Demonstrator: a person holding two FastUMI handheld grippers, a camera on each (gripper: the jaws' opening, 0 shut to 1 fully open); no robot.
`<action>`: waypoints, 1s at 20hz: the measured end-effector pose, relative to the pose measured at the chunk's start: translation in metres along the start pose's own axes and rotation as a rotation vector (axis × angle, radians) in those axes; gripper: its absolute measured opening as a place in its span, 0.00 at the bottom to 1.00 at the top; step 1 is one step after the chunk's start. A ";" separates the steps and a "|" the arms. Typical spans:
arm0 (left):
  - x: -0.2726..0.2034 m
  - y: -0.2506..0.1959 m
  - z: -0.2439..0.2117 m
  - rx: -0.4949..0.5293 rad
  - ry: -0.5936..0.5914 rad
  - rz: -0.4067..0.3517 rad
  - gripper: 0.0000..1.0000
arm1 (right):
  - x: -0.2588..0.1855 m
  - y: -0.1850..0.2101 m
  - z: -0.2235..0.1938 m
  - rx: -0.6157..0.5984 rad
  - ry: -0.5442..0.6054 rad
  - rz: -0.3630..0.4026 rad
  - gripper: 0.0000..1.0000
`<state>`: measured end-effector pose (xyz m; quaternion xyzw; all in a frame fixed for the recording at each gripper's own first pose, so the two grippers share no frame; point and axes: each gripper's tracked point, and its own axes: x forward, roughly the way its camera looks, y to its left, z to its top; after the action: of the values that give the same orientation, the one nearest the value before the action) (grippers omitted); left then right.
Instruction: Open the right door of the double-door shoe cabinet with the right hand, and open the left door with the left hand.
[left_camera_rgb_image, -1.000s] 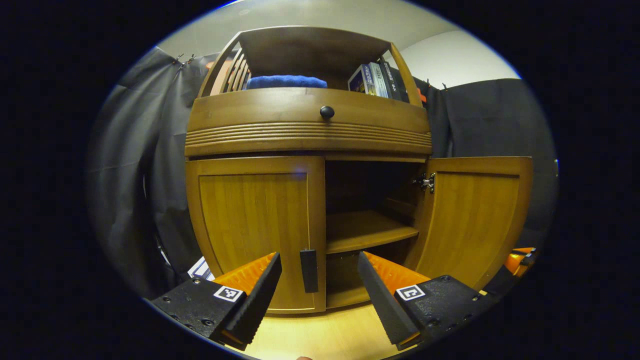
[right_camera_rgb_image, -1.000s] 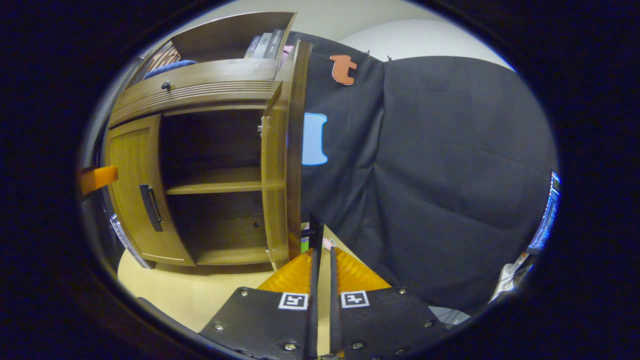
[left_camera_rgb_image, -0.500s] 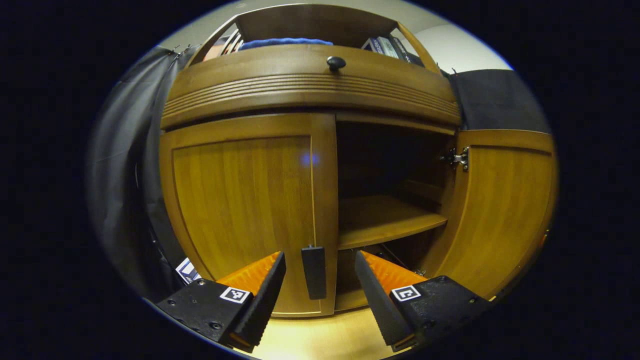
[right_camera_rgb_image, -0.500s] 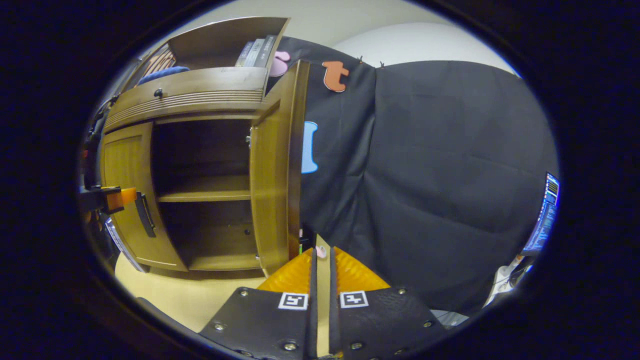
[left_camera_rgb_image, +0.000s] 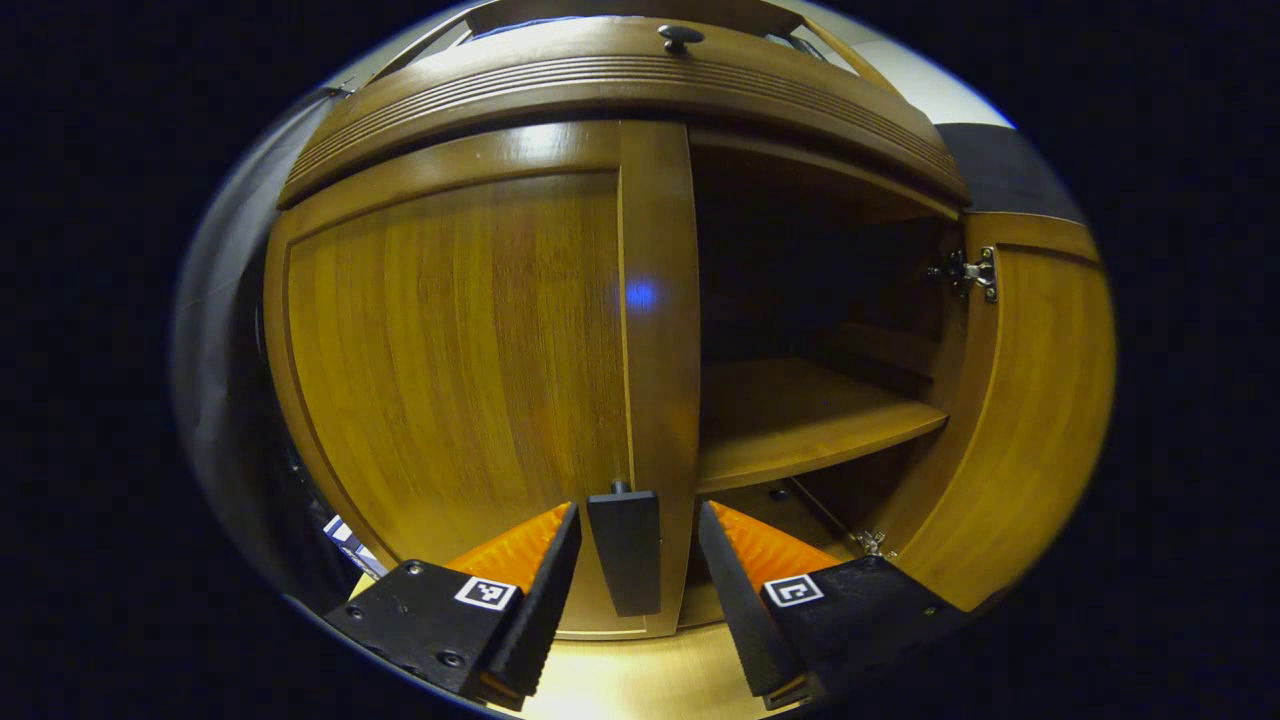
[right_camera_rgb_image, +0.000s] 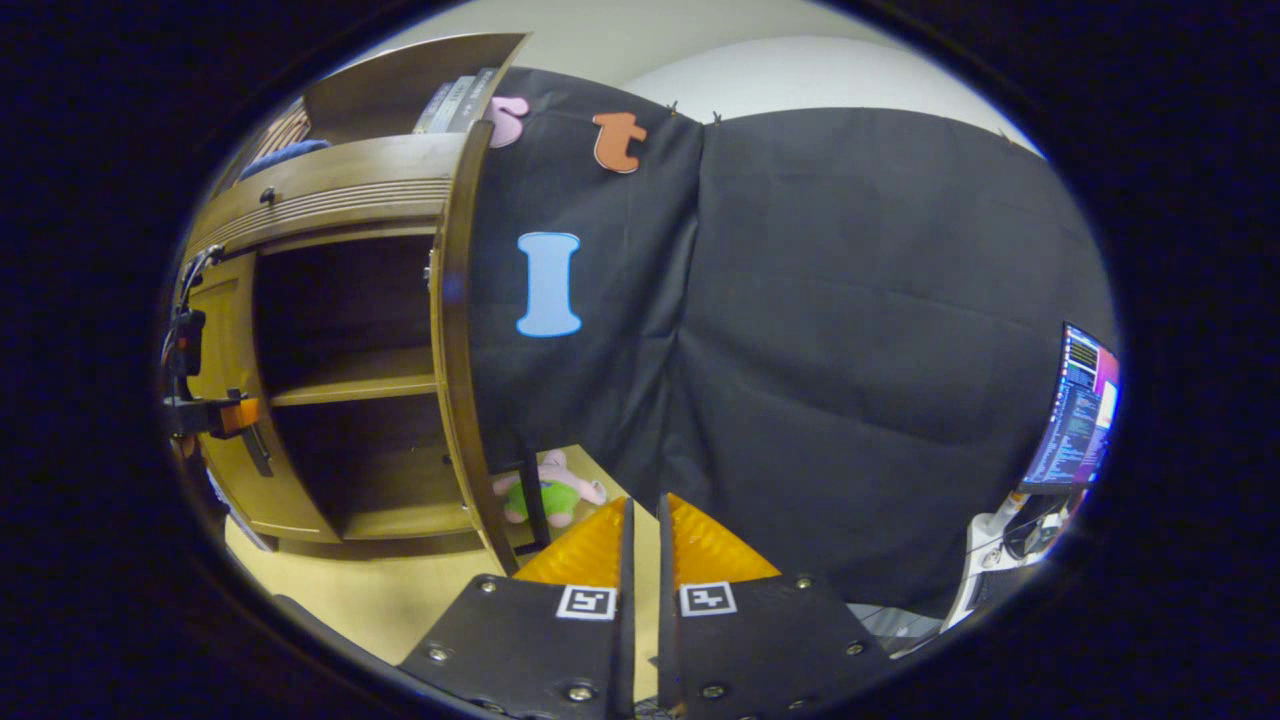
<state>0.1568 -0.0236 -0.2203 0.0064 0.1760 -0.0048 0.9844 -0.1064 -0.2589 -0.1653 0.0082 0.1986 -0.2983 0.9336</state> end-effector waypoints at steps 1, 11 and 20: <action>0.006 0.002 -0.001 0.000 0.003 -0.001 0.74 | 0.000 0.000 0.000 -0.002 -0.001 -0.001 0.09; -0.008 0.006 -0.011 -0.037 0.013 0.012 0.34 | 0.002 0.018 0.003 -0.008 -0.009 0.057 0.10; -0.070 0.017 -0.024 -0.046 -0.005 0.011 0.34 | -0.012 0.038 0.006 -0.025 -0.025 0.155 0.09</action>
<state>0.0831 -0.0055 -0.2179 -0.0155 0.1736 0.0047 0.9847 -0.0917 -0.2215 -0.1591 0.0080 0.1896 -0.2226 0.9563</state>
